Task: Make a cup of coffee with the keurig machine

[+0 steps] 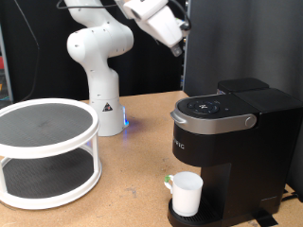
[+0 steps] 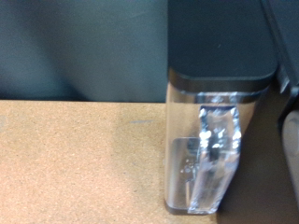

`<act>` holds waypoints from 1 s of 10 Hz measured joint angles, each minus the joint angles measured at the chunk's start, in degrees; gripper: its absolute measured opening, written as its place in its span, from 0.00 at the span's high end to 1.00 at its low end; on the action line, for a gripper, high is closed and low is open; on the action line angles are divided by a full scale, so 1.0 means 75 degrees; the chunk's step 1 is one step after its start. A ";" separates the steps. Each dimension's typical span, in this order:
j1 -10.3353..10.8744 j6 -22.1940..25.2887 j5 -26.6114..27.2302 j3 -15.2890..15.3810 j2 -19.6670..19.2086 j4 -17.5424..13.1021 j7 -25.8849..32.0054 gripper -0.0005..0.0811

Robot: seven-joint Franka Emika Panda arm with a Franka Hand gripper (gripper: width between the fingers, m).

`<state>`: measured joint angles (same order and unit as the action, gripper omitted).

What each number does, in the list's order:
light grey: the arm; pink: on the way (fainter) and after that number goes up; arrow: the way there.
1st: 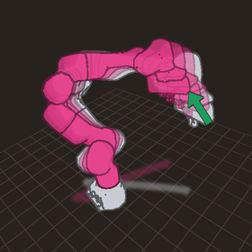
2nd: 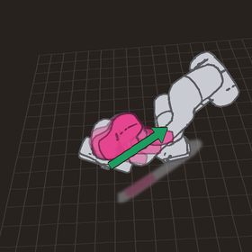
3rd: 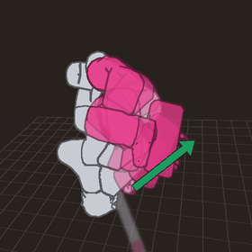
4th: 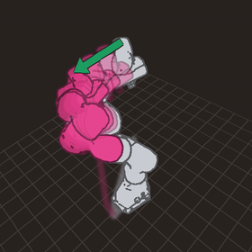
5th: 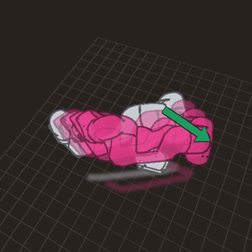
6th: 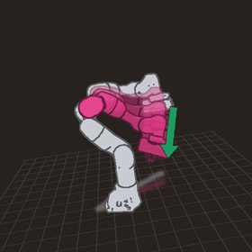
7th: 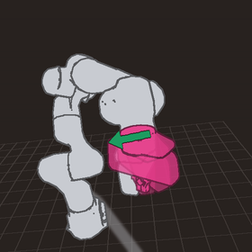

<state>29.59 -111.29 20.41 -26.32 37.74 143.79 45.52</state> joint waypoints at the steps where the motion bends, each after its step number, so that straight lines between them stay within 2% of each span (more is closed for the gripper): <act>1: 0.0098 0.0074 0.0000 0.0013 -0.0232 -0.0293 -0.0010 0.01; 5: 0.0367 0.0514 -0.0154 0.0038 -0.1386 -0.1552 -0.0045 0.01; 8: 0.0422 0.0598 -0.0443 0.0155 -0.2281 -0.2433 -0.0351 0.01; 10: 0.0419 0.0588 -0.0442 0.0180 -0.2417 -0.2561 -0.0494 0.01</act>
<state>32.73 -106.88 17.09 -24.97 19.62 124.59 41.82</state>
